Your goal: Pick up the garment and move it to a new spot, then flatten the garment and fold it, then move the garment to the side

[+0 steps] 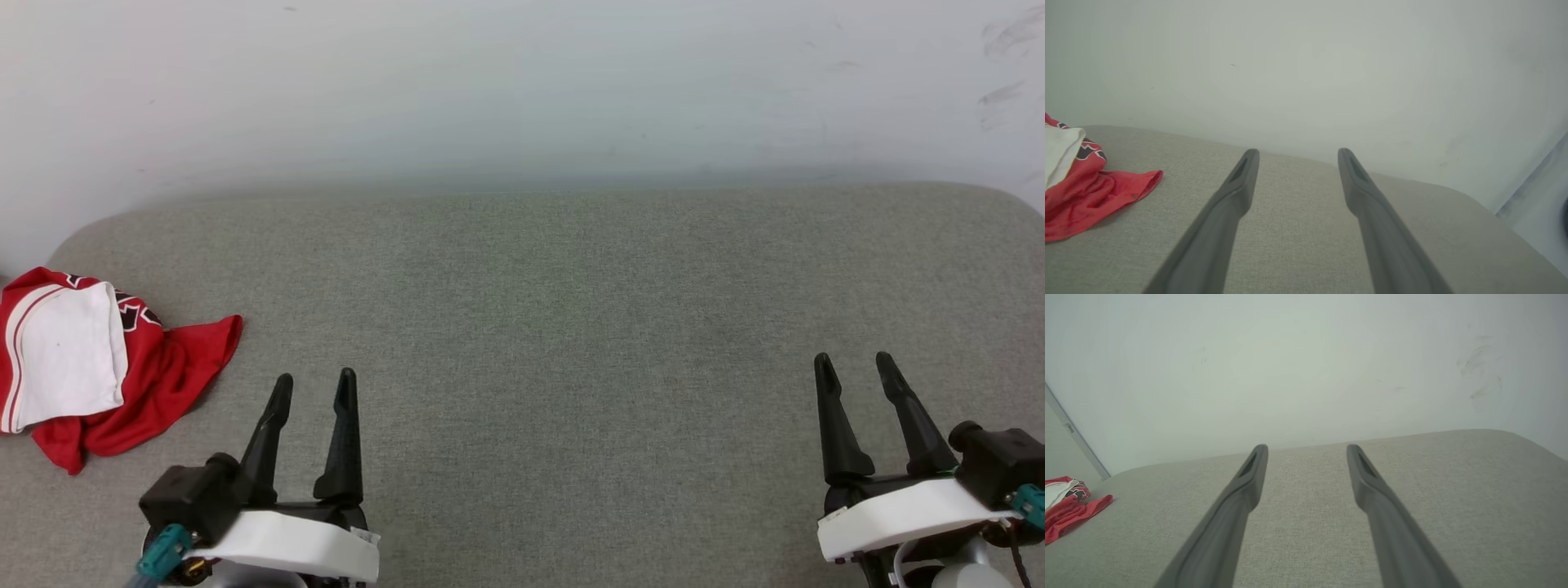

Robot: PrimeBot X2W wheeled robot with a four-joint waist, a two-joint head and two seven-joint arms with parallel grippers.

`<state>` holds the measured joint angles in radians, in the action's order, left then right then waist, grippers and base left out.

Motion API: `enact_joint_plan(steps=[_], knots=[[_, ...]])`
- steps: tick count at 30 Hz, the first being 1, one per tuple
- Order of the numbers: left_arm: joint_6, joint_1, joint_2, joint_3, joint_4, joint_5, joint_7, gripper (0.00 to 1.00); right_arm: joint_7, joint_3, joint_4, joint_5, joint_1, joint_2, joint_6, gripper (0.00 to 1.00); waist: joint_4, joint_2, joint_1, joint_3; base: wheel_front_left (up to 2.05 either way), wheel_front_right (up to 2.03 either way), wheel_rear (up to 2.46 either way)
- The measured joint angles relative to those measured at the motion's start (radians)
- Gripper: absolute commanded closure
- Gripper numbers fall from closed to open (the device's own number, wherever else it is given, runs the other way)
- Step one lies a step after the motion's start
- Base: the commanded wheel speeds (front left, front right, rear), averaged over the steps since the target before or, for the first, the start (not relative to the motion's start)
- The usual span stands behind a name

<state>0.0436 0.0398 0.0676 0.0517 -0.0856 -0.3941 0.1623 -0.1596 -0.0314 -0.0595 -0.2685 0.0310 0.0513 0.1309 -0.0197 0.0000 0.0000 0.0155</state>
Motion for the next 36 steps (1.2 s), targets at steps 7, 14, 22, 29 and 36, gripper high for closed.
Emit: enact_joint_plan(steps=[7, 14, 22, 29, 36], knots=[[-0.036, 0.013, 0.021, 0.058, 0.026, 0.049, 0.016, 0.0, -0.016, 0.003, -0.012, 0.082, -0.011, 0.0, 0.0, 0.0, -0.003, 0.0, 0.0, 0.0, 0.0, 0.0, 0.0], [-0.056, 0.015, 0.036, 0.083, 0.036, 0.113, 0.032, 0.0, -0.034, 0.01, -0.014, 0.155, -0.011, 0.0, 0.0, 0.0, -0.005, 0.0, 0.0, -0.001, 0.0, 0.0, 0.0], [-0.079, 0.023, 0.037, 0.094, 0.042, 0.162, 0.049, 0.0, -0.051, 0.024, -0.007, 0.219, -0.012, 0.0, 0.0, 0.0, -0.008, 0.0, 0.0, -0.002, 0.0, 0.0, 0.0], [-0.068, 0.026, 0.029, 0.09, 0.036, 0.205, 0.063, 0.0, -0.066, 0.025, 0.004, 0.225, -0.012, 0.0, 0.0, 0.0, -0.011, 0.0, 0.0, 0.003, 0.0, 0.0, 0.0], [0.011, 0.041, -0.007, 0.022, 0.038, 0.215, 0.079, 0.0, -0.082, 0.012, 0.005, 0.13, -0.016, 0.0, 0.0, 0.0, -0.015, 0.0, 0.0, 0.009, 0.0, 0.0, 0.0]])
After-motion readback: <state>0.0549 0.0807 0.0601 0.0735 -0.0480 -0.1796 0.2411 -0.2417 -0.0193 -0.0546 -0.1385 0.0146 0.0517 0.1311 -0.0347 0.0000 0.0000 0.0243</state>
